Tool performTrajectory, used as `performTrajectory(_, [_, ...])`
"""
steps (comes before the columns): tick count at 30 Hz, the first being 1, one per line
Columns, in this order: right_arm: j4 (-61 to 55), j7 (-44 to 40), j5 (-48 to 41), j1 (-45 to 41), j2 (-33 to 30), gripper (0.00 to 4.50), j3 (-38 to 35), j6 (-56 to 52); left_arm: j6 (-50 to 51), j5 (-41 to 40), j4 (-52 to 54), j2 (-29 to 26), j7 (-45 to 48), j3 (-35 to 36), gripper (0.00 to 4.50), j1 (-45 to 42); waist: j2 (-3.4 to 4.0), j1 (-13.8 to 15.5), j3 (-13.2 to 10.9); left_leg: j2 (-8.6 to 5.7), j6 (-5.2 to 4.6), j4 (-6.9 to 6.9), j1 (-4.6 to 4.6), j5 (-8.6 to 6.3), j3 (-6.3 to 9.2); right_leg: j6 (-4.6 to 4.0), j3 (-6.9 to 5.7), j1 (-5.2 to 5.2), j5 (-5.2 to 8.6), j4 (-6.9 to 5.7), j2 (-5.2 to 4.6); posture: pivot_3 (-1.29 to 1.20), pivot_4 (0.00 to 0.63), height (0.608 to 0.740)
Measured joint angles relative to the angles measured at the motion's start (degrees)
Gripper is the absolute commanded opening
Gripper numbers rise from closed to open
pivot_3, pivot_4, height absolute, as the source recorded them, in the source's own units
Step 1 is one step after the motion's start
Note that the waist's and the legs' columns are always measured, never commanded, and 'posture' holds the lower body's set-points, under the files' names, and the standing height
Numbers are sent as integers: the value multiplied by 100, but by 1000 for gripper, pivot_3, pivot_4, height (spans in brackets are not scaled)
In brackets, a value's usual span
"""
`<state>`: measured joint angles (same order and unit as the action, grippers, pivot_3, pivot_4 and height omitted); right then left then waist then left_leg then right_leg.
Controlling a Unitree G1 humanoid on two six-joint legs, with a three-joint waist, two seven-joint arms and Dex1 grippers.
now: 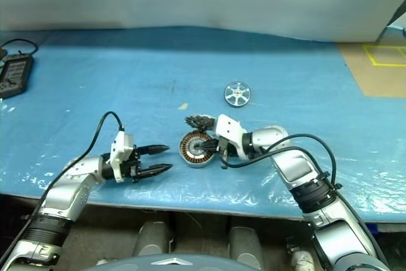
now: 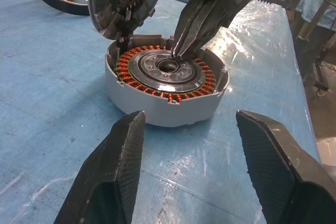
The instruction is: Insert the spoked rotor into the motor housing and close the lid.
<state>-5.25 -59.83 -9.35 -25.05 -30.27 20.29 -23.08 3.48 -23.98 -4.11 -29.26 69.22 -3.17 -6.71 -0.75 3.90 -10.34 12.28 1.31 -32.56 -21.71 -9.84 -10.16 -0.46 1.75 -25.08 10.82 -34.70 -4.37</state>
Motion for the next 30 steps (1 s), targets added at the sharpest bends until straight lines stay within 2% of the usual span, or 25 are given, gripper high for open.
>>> performTrajectory(11, [143,9,17,-211,184,20,29,-27,-3,16,-46,5,0,0,2909,-7,0,2,0,1,0,0,-2,0,0,0,-1,-1,0,1,0,0,150,740])
performTrajectory(30, [195,-12,638,-278,-107,20,379,471,-105,20,-150,9,7,0,2909,-16,-1,7,2,-1,1,0,6,-1,0,1,1,9,1,1,-2,0,150,740])
